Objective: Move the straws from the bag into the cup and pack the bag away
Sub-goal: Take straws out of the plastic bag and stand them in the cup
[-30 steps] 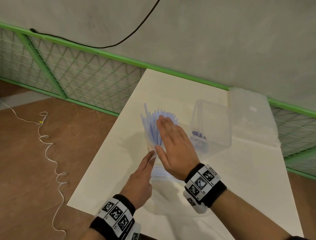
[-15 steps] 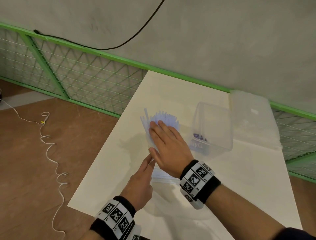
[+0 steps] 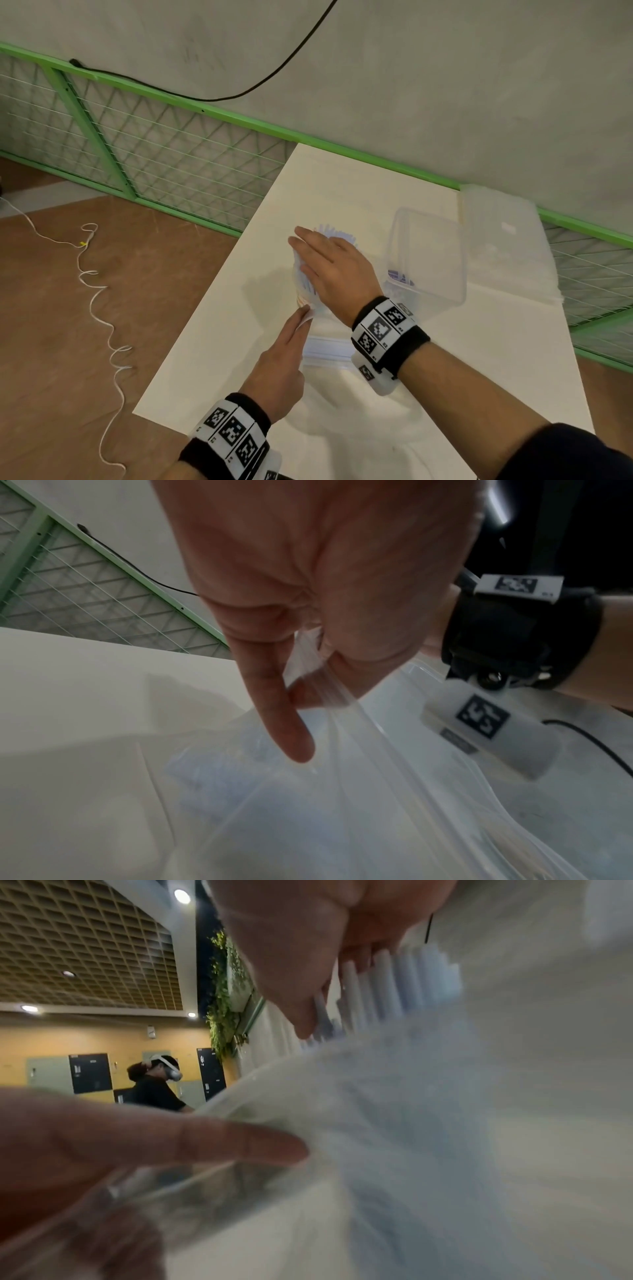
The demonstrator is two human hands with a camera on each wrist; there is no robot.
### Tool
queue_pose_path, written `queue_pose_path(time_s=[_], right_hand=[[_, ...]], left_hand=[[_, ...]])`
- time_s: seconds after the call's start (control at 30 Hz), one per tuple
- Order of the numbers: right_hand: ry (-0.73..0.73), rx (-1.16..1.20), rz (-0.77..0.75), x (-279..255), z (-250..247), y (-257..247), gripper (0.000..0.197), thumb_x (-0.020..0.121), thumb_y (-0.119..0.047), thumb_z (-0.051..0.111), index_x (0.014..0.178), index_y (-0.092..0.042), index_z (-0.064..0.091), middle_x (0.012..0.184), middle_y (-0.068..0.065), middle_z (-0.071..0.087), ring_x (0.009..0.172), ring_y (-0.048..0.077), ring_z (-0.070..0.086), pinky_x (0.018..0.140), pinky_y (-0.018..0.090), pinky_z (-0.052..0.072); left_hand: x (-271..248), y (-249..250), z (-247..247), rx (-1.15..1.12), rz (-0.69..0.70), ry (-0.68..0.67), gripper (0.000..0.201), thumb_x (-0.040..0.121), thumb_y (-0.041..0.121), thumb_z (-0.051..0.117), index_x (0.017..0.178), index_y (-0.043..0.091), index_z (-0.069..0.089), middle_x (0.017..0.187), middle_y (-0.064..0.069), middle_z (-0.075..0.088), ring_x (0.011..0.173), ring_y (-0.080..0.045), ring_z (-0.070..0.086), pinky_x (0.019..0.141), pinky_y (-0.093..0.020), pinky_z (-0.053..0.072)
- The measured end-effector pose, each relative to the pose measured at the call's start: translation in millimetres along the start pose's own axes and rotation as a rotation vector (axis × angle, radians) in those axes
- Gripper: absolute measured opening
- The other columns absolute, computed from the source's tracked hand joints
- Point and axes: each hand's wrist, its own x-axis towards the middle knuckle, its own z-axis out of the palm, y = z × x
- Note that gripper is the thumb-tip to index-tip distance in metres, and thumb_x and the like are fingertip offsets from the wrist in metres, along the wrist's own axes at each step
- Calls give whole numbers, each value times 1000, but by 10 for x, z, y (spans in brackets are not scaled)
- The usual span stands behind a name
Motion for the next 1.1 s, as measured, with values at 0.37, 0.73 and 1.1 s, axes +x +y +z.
queue_pose_path(time_s=[0.37, 0.73, 1.1], right_hand=[[102, 42, -53, -83, 47, 89, 31, 85, 2, 56, 113, 0, 70, 118, 15, 70, 107, 30, 68, 91, 41, 55], [-176, -116, 32, -139, -140, -150, 53, 100, -42, 30, 145, -18, 45, 154, -4, 40, 146, 23, 29, 115, 48, 24], [-745, 64, 281, -1003, -38, -490, 30, 86, -6, 43, 110, -9, 61, 108, 12, 61, 93, 35, 60, 70, 40, 45]], left_hand=[[10, 29, 20, -44, 4, -10, 91, 78, -13, 40, 154, 31, 14, 157, 28, -3, 112, -10, 56, 89, -18, 46], [0, 75, 25, -45, -38, -14, 91, 82, -10, 42, 152, 38, 10, 154, 32, -5, 103, -15, 61, 87, -27, 51], [-13, 3, 67, -28, -2, -88, 99, 76, -14, 42, 153, 37, 6, 154, 35, -11, 115, -11, 55, 94, -28, 49]])
